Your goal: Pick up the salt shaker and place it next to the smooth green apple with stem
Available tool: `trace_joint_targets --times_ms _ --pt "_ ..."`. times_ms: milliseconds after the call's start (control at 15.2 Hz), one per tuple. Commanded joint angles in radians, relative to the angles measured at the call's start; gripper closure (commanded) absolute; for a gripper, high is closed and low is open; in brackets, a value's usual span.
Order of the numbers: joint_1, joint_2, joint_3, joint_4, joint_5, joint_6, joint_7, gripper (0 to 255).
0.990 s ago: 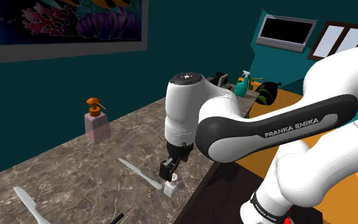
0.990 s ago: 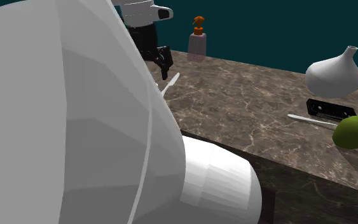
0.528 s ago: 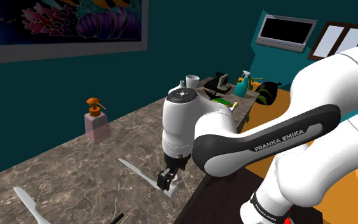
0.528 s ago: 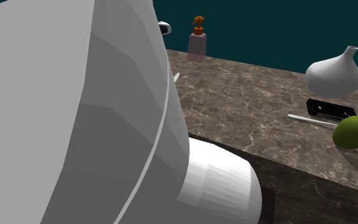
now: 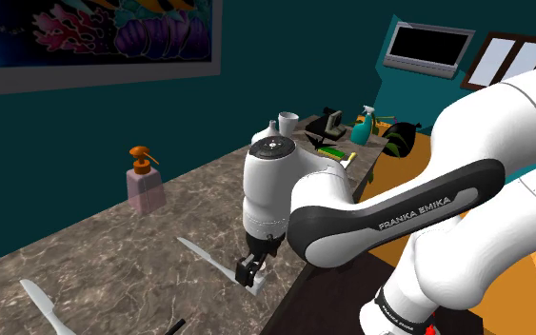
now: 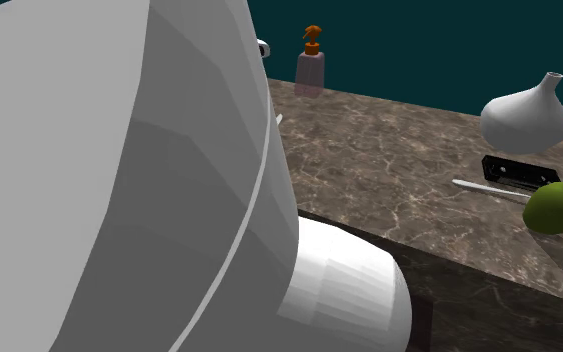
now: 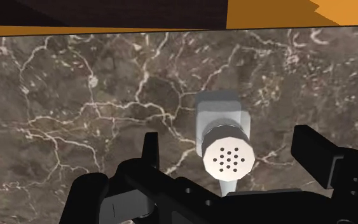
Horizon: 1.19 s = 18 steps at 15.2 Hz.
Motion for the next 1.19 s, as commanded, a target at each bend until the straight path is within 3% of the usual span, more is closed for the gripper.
trace_joint_targets --times_ms 0,594,1122 --pt "0.000 0.000 0.000 0.000 0.000 0.000 0.000 255" --pt "0.000 0.000 0.000 0.000 0.000 0.000 0.000 255" --pt "0.010 -0.065 -0.032 0.064 0.009 -0.126 -0.023 255"
